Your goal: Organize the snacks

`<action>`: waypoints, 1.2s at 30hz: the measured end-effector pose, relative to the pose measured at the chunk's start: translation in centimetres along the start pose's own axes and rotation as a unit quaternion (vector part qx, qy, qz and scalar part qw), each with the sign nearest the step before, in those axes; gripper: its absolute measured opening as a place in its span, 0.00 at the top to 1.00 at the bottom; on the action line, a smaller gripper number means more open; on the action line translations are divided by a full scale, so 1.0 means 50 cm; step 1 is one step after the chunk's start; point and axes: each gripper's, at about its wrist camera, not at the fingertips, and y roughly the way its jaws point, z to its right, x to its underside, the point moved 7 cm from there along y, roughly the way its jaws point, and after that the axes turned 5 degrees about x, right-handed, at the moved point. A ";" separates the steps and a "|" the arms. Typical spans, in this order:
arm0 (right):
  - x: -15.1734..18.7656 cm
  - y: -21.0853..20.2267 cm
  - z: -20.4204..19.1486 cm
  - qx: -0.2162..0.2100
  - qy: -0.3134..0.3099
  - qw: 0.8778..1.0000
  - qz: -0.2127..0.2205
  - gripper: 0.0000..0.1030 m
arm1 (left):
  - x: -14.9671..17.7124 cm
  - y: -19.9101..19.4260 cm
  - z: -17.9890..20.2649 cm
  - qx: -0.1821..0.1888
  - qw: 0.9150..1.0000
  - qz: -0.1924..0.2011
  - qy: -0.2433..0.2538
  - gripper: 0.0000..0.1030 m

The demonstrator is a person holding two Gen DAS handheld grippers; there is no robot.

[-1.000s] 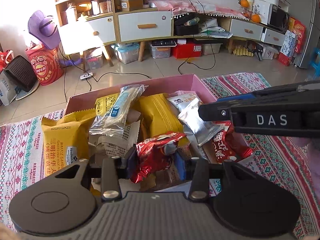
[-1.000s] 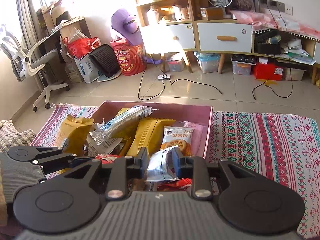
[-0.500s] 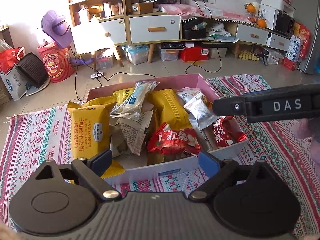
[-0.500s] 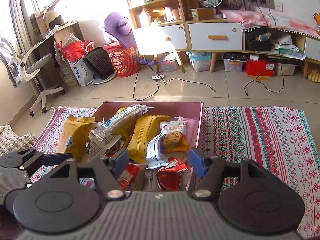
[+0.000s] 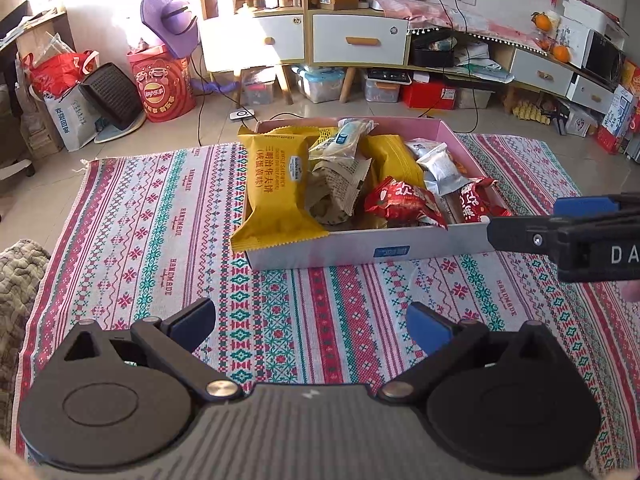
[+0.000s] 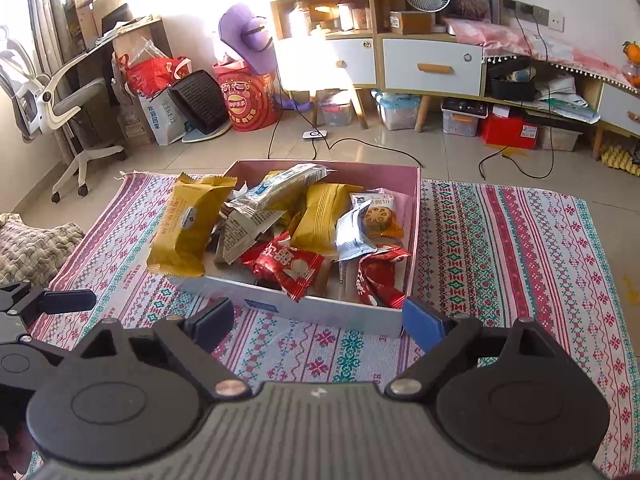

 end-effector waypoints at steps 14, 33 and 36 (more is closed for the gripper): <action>0.064 -0.036 -0.018 0.035 0.010 0.999 0.009 0.04 | 0.039 -0.048 -0.036 -0.019 0.999 0.016 -0.036 0.00; 0.085 -0.018 -0.037 0.050 -0.001 0.999 0.000 0.01 | 0.051 -0.057 -0.038 -0.042 0.999 0.017 -0.030 0.00; 0.088 -0.015 -0.037 0.056 -0.005 0.998 -0.004 0.00 | 0.052 -0.056 -0.036 -0.050 0.998 0.013 -0.026 0.00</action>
